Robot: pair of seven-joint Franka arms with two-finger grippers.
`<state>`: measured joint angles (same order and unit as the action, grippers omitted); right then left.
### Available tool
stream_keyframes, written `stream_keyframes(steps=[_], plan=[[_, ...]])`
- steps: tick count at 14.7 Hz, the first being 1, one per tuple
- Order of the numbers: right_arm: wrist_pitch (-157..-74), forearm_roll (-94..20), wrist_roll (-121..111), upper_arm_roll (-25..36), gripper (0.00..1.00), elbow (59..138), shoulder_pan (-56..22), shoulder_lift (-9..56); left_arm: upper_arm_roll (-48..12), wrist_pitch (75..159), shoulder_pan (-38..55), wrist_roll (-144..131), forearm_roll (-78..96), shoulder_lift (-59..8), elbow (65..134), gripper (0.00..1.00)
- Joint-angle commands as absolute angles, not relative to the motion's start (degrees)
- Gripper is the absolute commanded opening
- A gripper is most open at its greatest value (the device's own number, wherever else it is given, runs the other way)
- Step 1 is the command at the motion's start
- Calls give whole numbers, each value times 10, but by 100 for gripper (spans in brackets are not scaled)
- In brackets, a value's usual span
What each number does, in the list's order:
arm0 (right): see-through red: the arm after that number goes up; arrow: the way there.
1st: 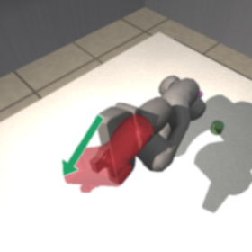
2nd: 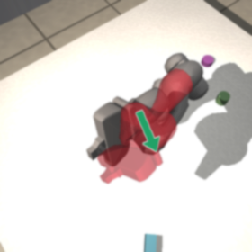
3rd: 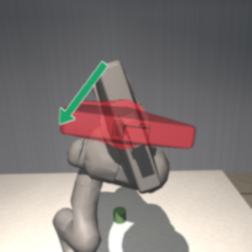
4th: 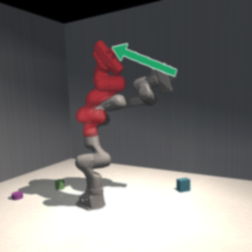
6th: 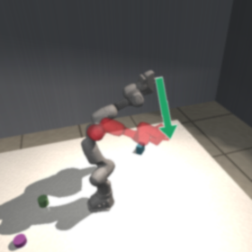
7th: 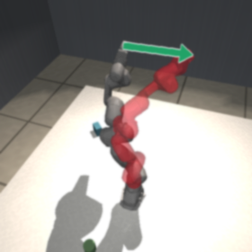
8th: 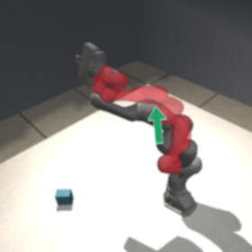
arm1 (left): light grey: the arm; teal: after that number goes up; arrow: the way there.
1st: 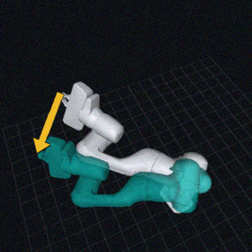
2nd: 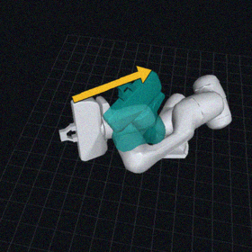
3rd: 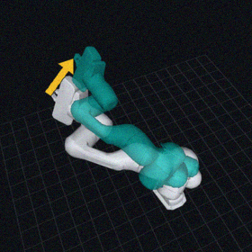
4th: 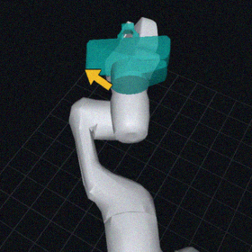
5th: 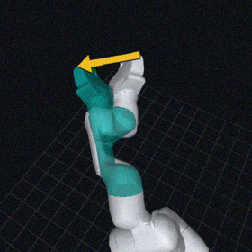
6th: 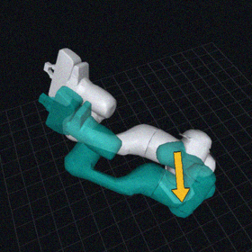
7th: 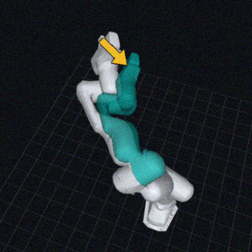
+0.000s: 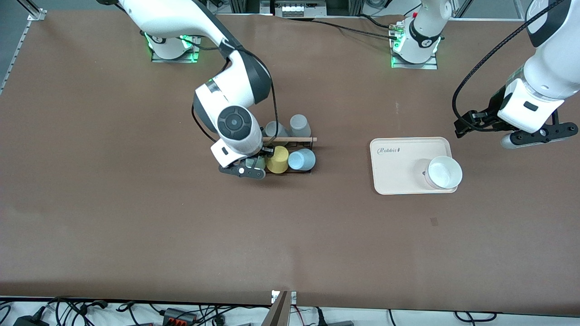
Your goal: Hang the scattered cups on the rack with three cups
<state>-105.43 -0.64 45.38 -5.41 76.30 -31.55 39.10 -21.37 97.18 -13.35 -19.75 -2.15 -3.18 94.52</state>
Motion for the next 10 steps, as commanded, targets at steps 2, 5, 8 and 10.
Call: stream_keyframes(steps=[2, 5, 8, 10], plan=[[-1049, -10, 464, -50, 59, 754, -320, 399, -210, 974, -132, -190, -8, -30, 941, 100], [-1045, -10, 453, -48, 100, 745, -314, 392, -210, 973, -133, -190, -8, -30, 941, 100], [-1032, -4, 410, -45, 100, 723, -300, 367, -209, 973, -137, -185, -8, -31, 941, 100], [-1007, -4, 361, -32, 100, 721, -283, 345, -209, 974, -138, -185, -8, -32, 940, 100]])
